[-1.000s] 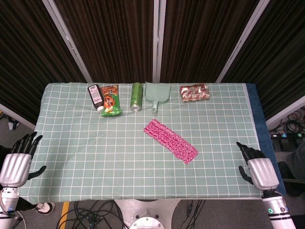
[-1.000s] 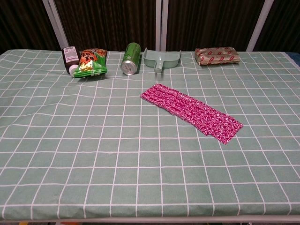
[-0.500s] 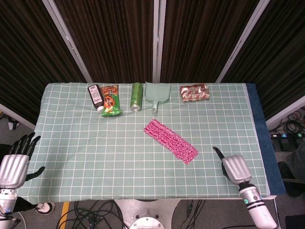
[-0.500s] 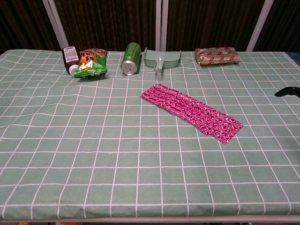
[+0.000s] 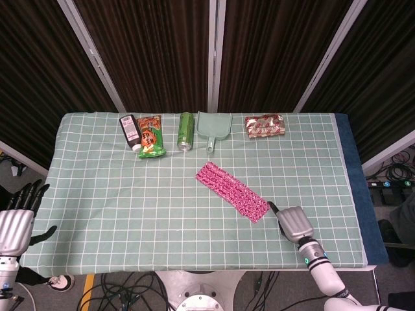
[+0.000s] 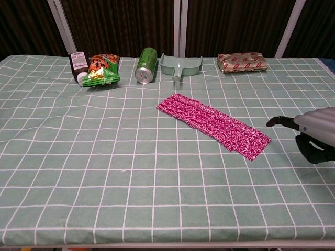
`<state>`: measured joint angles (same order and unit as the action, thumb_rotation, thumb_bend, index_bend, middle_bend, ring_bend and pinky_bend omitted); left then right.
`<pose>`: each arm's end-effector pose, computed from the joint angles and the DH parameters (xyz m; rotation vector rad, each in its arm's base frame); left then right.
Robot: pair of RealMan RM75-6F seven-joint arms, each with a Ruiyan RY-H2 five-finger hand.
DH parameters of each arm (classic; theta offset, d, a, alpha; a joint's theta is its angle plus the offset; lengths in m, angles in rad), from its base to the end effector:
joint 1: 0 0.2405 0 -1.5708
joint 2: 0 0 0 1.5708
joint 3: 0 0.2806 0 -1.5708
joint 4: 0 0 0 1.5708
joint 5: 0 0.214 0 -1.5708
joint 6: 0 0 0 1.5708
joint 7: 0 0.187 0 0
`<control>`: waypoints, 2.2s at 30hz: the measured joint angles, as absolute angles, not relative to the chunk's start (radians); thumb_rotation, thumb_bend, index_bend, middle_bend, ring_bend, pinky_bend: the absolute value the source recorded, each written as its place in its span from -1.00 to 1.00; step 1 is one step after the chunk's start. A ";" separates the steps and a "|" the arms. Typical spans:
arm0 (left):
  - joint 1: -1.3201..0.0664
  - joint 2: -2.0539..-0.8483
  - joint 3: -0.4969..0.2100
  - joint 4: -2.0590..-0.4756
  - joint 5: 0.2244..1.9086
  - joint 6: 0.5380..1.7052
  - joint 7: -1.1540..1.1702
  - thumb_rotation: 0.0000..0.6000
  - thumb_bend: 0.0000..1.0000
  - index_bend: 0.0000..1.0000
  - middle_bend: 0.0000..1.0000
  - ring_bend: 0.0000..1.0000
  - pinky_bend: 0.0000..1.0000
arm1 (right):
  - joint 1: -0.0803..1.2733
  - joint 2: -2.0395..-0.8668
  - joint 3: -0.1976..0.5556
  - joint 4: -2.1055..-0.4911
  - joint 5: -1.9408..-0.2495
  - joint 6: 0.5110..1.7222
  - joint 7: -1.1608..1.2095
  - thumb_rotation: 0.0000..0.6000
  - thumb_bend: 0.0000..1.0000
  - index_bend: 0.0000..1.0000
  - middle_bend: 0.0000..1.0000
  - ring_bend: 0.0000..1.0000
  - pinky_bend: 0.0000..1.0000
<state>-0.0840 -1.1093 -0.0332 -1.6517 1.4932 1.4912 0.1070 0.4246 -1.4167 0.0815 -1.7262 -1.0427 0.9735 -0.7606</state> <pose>-0.3294 0.2218 0.1640 -1.4122 -0.8557 -0.8387 -0.2558 -0.2910 -0.0239 1.9110 -0.9508 0.4734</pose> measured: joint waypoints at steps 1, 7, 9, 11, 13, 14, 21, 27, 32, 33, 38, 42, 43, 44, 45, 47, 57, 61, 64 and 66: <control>-0.084 -1.110 -0.033 -1.650 1.493 1.491 0.105 1.00 -0.66 -0.85 -0.98 -1.00 -0.71 | 0.435 -1.423 0.080 -1.727 -1.021 0.967 -0.770 1.00 0.97 -0.80 0.72 0.67 0.52; -0.086 -1.113 -0.033 -1.637 1.500 1.490 0.097 1.00 -0.67 -0.85 -0.98 -1.00 -0.71 | 0.485 -1.456 0.064 -1.730 -0.945 0.941 -0.787 1.00 0.97 -0.80 0.72 0.67 0.52; -0.085 -1.114 -0.033 -1.633 1.501 1.492 0.096 1.00 -0.67 -0.84 -0.98 -1.00 -0.71 | 0.499 -1.458 0.063 -1.735 -0.929 0.935 -0.784 1.00 0.97 -0.80 0.72 0.67 0.52; -0.084 -1.112 -0.034 -1.632 1.498 1.493 0.092 1.00 -0.67 -0.84 -0.98 -1.00 -0.71 | 0.518 -1.463 0.061 -1.738 -0.910 0.931 -0.784 1.00 0.97 -0.80 0.72 0.67 0.52; -0.083 -1.110 -0.034 -1.631 1.495 1.493 0.092 1.00 -0.67 -0.84 -0.98 -1.00 -0.71 | 0.533 -1.468 0.057 -1.740 -0.893 0.929 -0.787 1.00 0.97 -0.80 0.72 0.67 0.52; -0.083 -1.109 -0.034 -1.631 1.493 1.492 0.091 1.00 -0.67 -0.84 -0.98 -1.00 -0.71 | 0.541 -1.471 0.055 -1.741 -0.883 0.929 -0.790 1.00 0.97 -0.80 0.72 0.67 0.52; -0.080 -1.107 -0.033 -1.626 1.490 1.491 0.080 1.00 -0.67 -0.84 -0.98 -1.00 -0.71 | 0.573 -1.481 0.032 -1.739 -0.834 0.944 -0.799 1.00 0.97 -0.80 0.72 0.67 0.52; -0.078 -1.109 -0.032 -1.618 1.492 1.491 0.071 1.00 -0.67 -0.84 -0.98 -1.00 -0.71 | 0.591 -1.475 0.012 -1.734 -0.799 0.954 -0.794 1.00 0.97 -0.80 0.72 0.67 0.52; -0.079 -1.110 -0.033 -1.620 1.492 1.492 0.074 1.00 -0.67 -0.84 -0.98 -1.00 -0.71 | 0.599 -1.461 -0.002 -1.734 -0.788 0.966 -0.780 1.00 0.97 -0.80 0.72 0.67 0.52; -0.079 -1.110 -0.033 -1.620 1.492 1.491 0.075 1.00 -0.67 -0.84 -0.98 -1.00 -0.71 | 0.599 -1.458 -0.005 -1.734 -0.787 0.969 -0.776 1.00 0.97 -0.80 0.72 0.67 0.52; -0.080 -1.112 -0.033 -1.625 1.494 1.490 0.084 1.00 -0.67 -0.84 -0.98 -1.00 -0.71 | 0.595 -1.442 -0.023 -1.730 -0.787 0.979 -0.750 1.00 0.97 -0.80 0.72 0.67 0.52; -0.080 -1.113 -0.033 -1.628 1.494 1.490 0.089 1.00 -0.66 -0.84 -0.98 -1.00 -0.71 | 0.591 -1.429 -0.035 -1.721 -0.787 0.981 -0.729 1.00 0.97 -0.80 0.72 0.67 0.52; -0.080 -1.113 -0.033 -1.629 1.494 1.490 0.090 1.00 -0.66 -0.84 -0.98 -1.00 -0.71 | 0.590 -1.426 -0.037 -1.719 -0.787 0.980 -0.724 1.00 0.97 -0.80 0.72 0.67 0.52; -0.081 -1.113 -0.033 -1.629 1.494 1.490 0.091 1.00 -0.66 -0.84 -0.98 -1.00 -0.71 | 0.589 -1.421 -0.040 -1.716 -0.788 0.980 -0.715 1.00 0.97 -0.80 0.72 0.67 0.52; -0.081 -1.113 -0.034 -1.630 1.494 1.489 0.093 1.00 -0.66 -0.84 -0.98 -1.00 -0.71 | 0.587 -1.417 -0.042 -1.714 -0.788 0.980 -0.709 1.00 0.97 -0.80 0.72 0.67 0.52; -0.082 -1.114 -0.034 -1.632 1.495 1.489 0.096 1.00 -0.67 -0.84 -0.98 -1.00 -0.71 | 0.582 -1.409 -0.048 -1.710 -0.792 0.981 -0.695 1.00 0.97 -0.80 0.72 0.67 0.52; -0.084 -1.112 -0.033 -1.646 1.500 1.490 0.112 1.00 -0.67 -0.84 -0.98 -1.00 -0.71 | 0.556 -1.369 -0.076 -1.686 -0.808 0.979 -0.633 1.00 0.97 -0.80 0.72 0.67 0.52; -0.084 -1.110 -0.034 -1.651 1.500 1.489 0.116 1.00 -0.66 -0.84 -0.98 -1.00 -0.71 | 0.541 -1.345 -0.084 -1.678 -0.825 0.982 -0.601 1.00 0.97 -0.79 0.71 0.67 0.52; -0.086 -1.110 -0.033 -1.654 1.501 1.488 0.121 1.00 -0.67 -0.84 -0.98 -1.00 -0.71 | 0.530 -1.326 -0.089 -1.672 -0.833 0.981 -0.579 1.00 0.97 -0.79 0.72 0.67 0.52; -0.087 -1.111 -0.033 -1.656 1.502 1.487 0.125 1.00 -0.67 -0.84 -0.98 -1.00 -0.71 | 0.524 -1.318 -0.090 -1.667 -0.838 0.979 -0.563 1.00 0.97 -0.78 0.72 0.67 0.52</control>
<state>-0.0867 -1.1114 -0.0329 -1.6561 1.5020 1.4871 0.1251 0.5244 -1.3181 -0.0902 -1.6669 -0.8379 0.9786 -0.5627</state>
